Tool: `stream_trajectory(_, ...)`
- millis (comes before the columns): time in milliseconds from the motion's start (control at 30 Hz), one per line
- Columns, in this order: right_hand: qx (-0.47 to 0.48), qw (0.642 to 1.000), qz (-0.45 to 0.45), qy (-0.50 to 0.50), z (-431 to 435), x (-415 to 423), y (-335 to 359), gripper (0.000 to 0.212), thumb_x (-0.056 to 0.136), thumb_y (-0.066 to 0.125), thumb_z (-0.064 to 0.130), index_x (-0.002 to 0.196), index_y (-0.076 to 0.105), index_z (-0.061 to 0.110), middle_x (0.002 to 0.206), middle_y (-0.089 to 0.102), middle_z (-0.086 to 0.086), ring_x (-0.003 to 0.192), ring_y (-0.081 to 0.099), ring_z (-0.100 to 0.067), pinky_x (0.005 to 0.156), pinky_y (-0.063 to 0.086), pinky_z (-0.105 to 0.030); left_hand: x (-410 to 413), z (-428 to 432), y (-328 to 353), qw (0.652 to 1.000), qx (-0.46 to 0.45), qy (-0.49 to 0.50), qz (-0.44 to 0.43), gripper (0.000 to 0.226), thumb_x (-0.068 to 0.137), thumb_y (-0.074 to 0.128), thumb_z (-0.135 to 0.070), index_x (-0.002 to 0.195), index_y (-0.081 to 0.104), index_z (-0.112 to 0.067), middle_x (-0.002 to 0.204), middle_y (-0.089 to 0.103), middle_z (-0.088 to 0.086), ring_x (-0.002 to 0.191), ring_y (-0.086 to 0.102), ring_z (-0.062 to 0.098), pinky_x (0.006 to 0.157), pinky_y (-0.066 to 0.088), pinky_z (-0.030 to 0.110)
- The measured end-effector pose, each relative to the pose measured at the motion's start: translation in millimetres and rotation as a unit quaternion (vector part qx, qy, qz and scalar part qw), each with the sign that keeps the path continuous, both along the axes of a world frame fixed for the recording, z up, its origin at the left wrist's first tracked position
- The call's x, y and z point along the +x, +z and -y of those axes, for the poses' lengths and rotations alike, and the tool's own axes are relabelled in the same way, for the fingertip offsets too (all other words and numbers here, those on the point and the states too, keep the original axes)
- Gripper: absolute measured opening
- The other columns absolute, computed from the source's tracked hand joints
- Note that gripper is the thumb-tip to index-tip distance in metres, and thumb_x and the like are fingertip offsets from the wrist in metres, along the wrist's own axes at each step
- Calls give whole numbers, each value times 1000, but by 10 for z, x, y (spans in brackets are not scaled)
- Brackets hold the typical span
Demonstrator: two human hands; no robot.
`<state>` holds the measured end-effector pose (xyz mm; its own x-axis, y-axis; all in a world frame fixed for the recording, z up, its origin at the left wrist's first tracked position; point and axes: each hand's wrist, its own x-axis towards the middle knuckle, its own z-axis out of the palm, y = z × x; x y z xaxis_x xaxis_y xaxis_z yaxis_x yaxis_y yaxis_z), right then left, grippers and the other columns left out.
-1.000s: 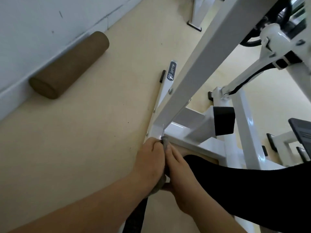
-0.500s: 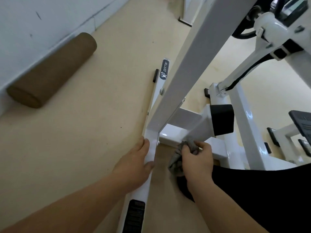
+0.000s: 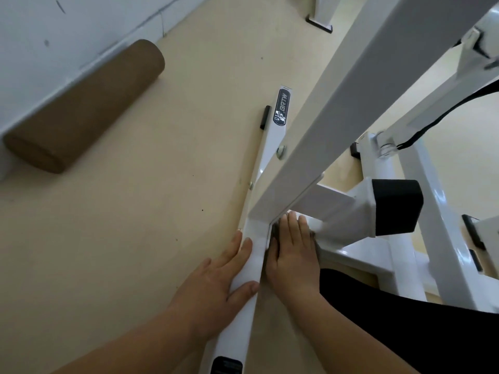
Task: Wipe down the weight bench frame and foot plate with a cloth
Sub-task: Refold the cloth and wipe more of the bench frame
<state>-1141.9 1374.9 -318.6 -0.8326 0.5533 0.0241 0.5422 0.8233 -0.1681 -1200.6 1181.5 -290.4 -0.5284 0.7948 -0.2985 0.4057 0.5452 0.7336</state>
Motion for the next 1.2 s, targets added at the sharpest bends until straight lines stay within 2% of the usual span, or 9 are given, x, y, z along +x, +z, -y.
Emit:
stream_trajectory(133, 44, 996, 56, 61, -47, 308, -109, 64, 108, 23, 49, 164, 7, 23, 172, 7, 0, 159, -2, -19, 128, 7, -45, -18, -14, -9, 999, -25, -14, -29, 71, 100, 28, -70, 148, -23, -62, 149, -35, -43, 146, 6, -9, 127, 1, 31)
stream_trajectory(367, -96, 995, -38, -4, -53, -109, 123, 75, 98, 4, 58, 156, 36, 23, 165, 31, 6, 155, 14, -13, 128, 8, -34, -12, -16, -1, 996, -44, -12, -74, 71, 101, 27, -69, 155, -17, -55, 160, -28, -33, 153, 5, -3, 128, 0, 34)
stream_trajectory(567, -139, 988, 47, 38, -9, 67, 195, 61, 104, 4, 50, 163, 7, 34, 169, -3, 20, 154, -16, -1, 126, -11, -31, 142, -85, 31, 993, -57, 3, -100, 70, 105, 22, -62, 156, -23, -46, 162, -33, -24, 157, 7, 8, 127, 5, 36)
stream_trajectory(700, -152, 988, -6, 18, -209, -218, 181, 38, 109, 20, 38, 127, 52, 27, 137, 52, 4, 137, 36, -21, 119, 29, -44, 179, -110, 32, 993, -59, -1, -98, 70, 106, 18, -60, 153, -31, -45, 160, -38, -23, 155, 16, 16, 128, 9, 37)
stream_trajectory(833, -179, 982, -60, 5, -179, -248, 234, 31, 110, 24, 39, 108, 55, 32, 117, 59, 7, 119, 50, -22, 106, 44, -43, 153, -105, 50, 994, -69, -3, -84, 70, 105, 19, -62, 153, -30, -47, 161, -36, -24, 155, 19, 18, 127, 10, 37)
stream_trajectory(900, -155, 987, -3, 32, -107, -1, 242, 47, 110, 15, 45, 150, 39, 39, 161, 34, 15, 154, 22, -16, 127, 21, -37, 159, -118, 59, 994, -72, -7, -77, 71, 104, 18, -64, 152, -31, -48, 160, -37, -24, 156, 20, 18, 127, 11, 38)
stream_trajectory(1000, -128, 988, 57, 58, -108, 186, 197, 53, 110, 10, 45, 162, 7, 34, 166, -6, 20, 153, -14, 0, 123, -11, -23, 157, -113, 65, 995, -76, -5, -65, 71, 104, 18, -64, 151, -33, -48, 160, -37, -24, 156, 20, 19, 127, 13, 39)
stream_trajectory(1100, -188, 982, -7, 29, -211, -88, 182, 48, 108, 22, 44, 152, 39, 33, 161, 34, 14, 153, 22, -14, 128, 19, -41, 147, -111, 101, 995, -82, -6, -58, 71, 104, 18, -64, 151, -32, -49, 160, -37, -24, 156, 19, 19, 128, 14, 39)
stream_trajectory(1200, -192, 980, -45, 30, -285, -286, 208, 27, 104, 35, 40, 114, 57, 28, 114, 58, 8, 111, 51, -18, 101, 48, -47, 137, -103, 135, 994, -87, -11, -68, 70, 105, 19, -63, 153, -29, -48, 161, -35, -24, 154, 23, 22, 126, 17, 40)
